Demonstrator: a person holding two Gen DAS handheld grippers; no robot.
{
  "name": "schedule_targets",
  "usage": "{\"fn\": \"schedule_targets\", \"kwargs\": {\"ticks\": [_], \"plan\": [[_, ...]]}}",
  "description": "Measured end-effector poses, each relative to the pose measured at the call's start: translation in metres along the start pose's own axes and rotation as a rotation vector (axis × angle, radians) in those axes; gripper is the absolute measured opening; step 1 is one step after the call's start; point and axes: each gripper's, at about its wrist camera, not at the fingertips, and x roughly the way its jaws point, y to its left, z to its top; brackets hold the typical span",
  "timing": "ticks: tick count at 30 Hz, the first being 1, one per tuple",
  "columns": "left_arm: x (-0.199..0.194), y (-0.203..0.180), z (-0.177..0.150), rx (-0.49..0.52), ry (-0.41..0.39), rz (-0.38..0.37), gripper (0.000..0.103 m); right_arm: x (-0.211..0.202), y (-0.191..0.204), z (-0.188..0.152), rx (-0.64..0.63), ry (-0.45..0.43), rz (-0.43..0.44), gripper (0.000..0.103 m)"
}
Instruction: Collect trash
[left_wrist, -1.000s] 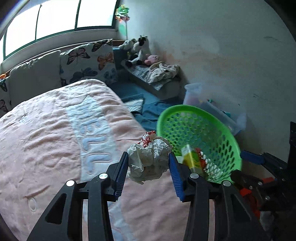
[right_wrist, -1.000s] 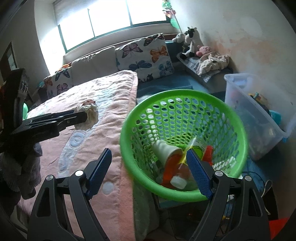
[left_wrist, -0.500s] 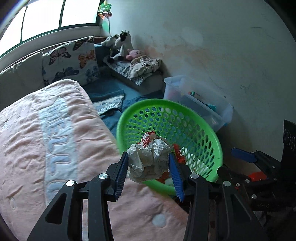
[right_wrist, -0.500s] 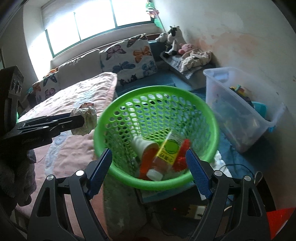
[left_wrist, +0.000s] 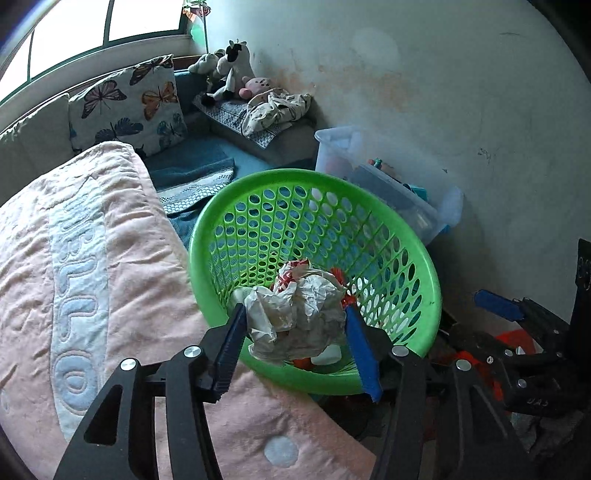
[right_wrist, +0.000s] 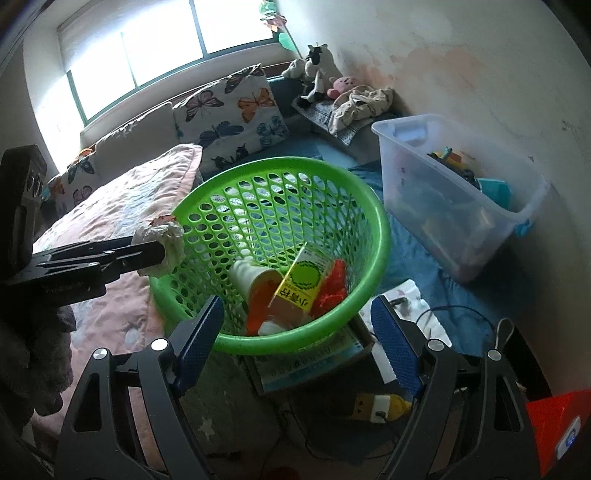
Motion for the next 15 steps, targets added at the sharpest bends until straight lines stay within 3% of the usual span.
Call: {"fn": "schedule_targets", "kwargs": {"ticks": [10,15], "plan": [[-0.0018,-0.0001,-0.0031,-0.011,-0.002,-0.021,0.065,-0.0004,-0.0028,-0.0044,0.027,0.005,0.007,0.082],[-0.005,-0.0009,-0.0042,-0.012,-0.008,-0.027,0.066,-0.0042,-0.002,-0.0043,0.028,0.0,0.006,0.082]]}}
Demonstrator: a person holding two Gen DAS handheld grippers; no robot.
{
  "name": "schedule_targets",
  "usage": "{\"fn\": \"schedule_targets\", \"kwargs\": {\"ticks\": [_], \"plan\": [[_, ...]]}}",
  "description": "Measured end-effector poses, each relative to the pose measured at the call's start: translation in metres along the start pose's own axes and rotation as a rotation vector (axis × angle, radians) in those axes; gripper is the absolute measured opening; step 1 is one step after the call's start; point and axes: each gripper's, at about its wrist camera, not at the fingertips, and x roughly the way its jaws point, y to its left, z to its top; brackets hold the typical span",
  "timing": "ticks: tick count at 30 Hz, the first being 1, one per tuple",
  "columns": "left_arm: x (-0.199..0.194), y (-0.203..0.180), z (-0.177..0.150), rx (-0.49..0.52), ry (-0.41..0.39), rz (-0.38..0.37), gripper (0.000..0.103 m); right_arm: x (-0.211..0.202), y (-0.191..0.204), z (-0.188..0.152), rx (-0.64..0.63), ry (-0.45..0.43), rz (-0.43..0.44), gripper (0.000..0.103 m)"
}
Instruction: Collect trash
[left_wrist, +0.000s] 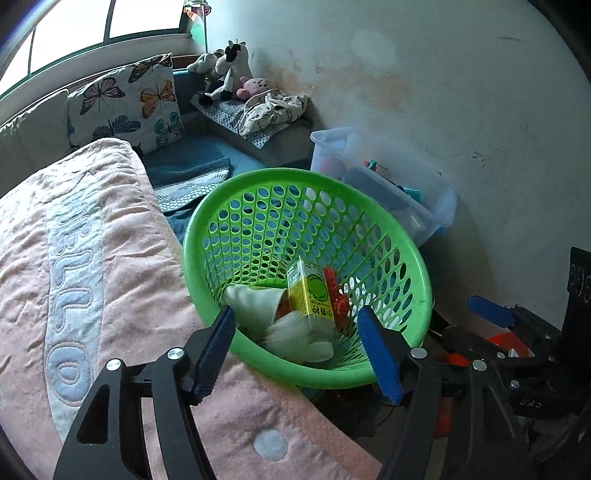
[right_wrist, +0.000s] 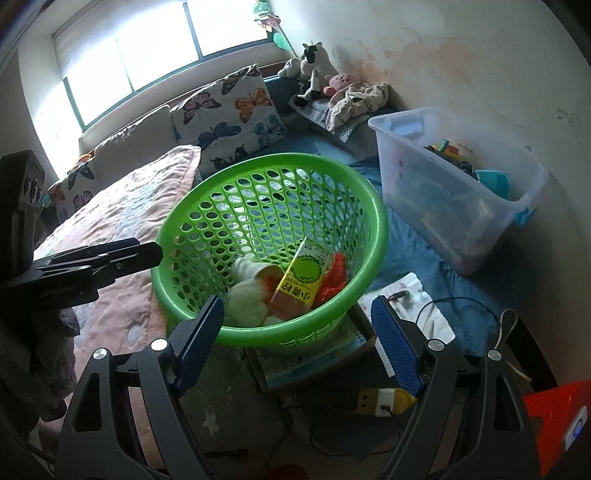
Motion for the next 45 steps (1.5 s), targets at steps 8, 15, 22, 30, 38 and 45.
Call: {"fn": "schedule_targets", "kwargs": {"ticks": [8,15,22,30,38,45], "plan": [[-0.018,-0.001,-0.005,0.0,-0.03,0.019,0.072,-0.009,0.008,-0.001,-0.01,-0.011,0.009,0.082],[-0.044,0.007,-0.013,-0.016,-0.065,0.043,0.076,-0.016,0.024,-0.003,-0.029,-0.02,0.028,0.083],[-0.067,0.016,-0.024,-0.03,-0.091,0.082,0.083,-0.021,0.046,-0.007,-0.053,-0.019,0.05,0.085],[-0.1,0.035,-0.044,-0.067,-0.125,0.145,0.088,-0.024,0.072,-0.014,-0.074,-0.017,0.077,0.088],[-0.136,0.058,-0.068,-0.112,-0.164,0.229,0.094,-0.024,0.093,-0.02,-0.068,-0.008,0.114,0.091],[-0.166,0.076,-0.093,-0.16,-0.199,0.29,0.095,-0.03,0.111,-0.026,-0.083,-0.013,0.133,0.094]]}}
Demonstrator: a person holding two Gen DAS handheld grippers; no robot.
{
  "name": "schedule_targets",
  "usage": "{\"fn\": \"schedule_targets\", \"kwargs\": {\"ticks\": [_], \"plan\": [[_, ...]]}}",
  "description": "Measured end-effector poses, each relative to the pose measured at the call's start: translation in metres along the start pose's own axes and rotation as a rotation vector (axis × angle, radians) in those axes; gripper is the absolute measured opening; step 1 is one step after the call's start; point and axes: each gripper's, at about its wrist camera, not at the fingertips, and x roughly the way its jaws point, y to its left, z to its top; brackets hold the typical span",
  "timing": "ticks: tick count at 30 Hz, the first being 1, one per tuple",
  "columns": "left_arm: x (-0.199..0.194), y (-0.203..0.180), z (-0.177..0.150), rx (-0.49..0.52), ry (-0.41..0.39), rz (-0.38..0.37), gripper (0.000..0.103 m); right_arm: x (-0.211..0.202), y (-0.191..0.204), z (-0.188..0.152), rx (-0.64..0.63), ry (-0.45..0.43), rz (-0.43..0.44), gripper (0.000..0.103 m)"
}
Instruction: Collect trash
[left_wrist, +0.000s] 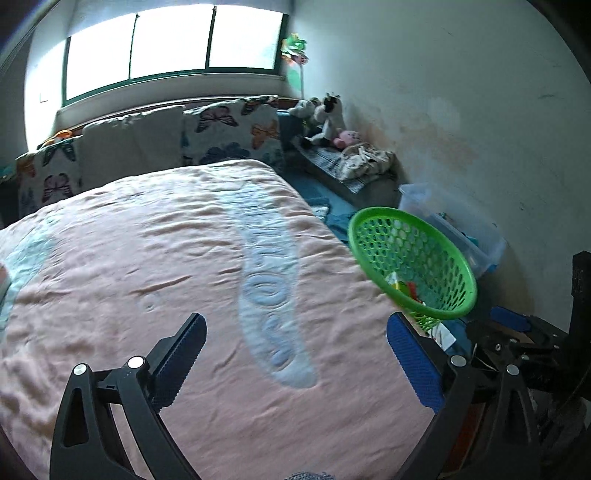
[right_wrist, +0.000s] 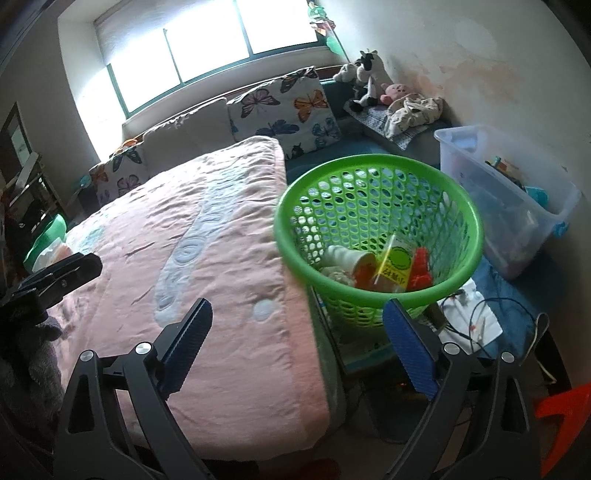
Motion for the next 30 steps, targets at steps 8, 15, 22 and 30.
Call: {"fn": "schedule_targets", "kwargs": {"ticks": [8,15,22,30], "plan": [[-0.029,0.025,-0.022,-0.045,-0.025,0.068,0.096,-0.006,0.025,-0.004,-0.037,-0.009,0.014,0.096],[-0.047,0.043,-0.04,-0.095,-0.033,0.097,0.096,-0.008,0.047,-0.008,-0.094,-0.021,0.014,0.098],[-0.063,0.053,-0.054,-0.121,-0.049,0.155,0.096,-0.008,0.062,-0.009,-0.127,-0.018,0.035,0.098],[-0.076,0.064,-0.063,-0.158,-0.058,0.193,0.096,-0.007,0.077,-0.012,-0.164,-0.015,0.05,0.098]]}}
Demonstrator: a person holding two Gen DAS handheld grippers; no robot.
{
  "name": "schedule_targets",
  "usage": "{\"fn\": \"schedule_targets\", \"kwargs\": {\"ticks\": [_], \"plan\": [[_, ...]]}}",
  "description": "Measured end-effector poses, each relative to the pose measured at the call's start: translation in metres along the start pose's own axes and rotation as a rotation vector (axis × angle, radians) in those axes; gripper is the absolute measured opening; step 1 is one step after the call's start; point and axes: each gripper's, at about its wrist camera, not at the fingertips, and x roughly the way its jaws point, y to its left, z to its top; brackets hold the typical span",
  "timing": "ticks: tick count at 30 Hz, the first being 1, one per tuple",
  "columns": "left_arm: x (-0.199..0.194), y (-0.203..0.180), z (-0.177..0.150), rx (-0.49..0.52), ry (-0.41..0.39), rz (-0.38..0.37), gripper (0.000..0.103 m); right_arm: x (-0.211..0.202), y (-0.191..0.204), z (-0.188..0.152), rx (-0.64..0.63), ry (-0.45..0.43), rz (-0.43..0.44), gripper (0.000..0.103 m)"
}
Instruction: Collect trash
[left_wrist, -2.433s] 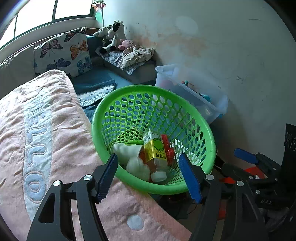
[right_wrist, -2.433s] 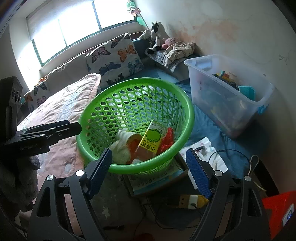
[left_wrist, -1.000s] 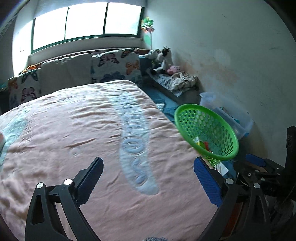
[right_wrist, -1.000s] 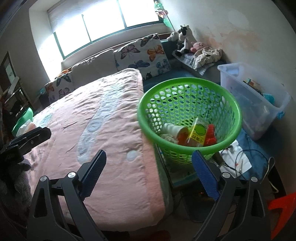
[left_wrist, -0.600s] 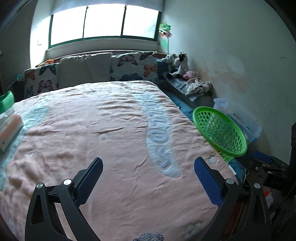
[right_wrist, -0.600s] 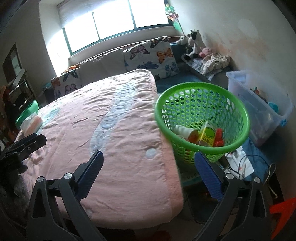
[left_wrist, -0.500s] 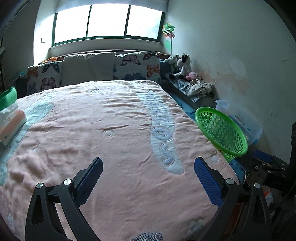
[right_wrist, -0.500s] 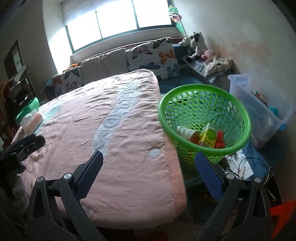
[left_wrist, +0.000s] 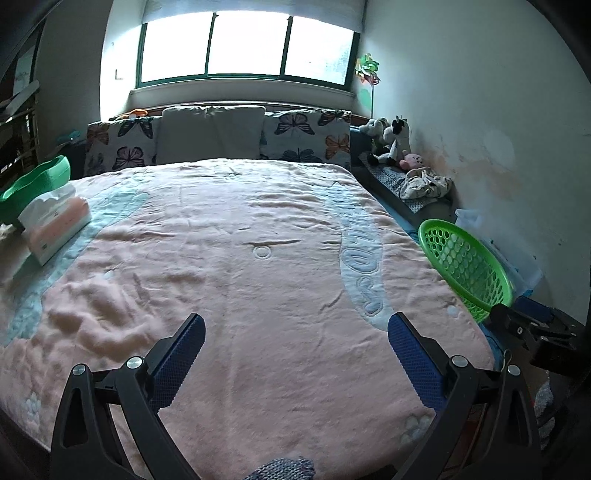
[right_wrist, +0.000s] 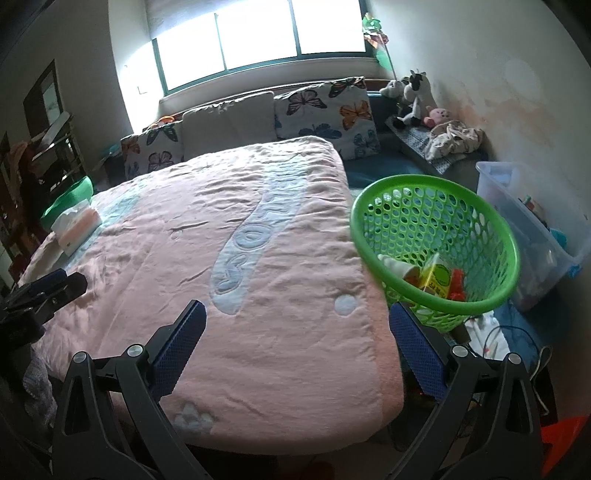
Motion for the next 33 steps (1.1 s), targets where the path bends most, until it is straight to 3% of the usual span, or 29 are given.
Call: {"fn": "schedule_targets", "kwargs": {"ticks": [33], "plan": [[-0.013,0.019,-0.014,-0.042,0.021,0.072,0.096,0.004,0.016,0.002,-0.026,0.01,0.043,0.099]]}}
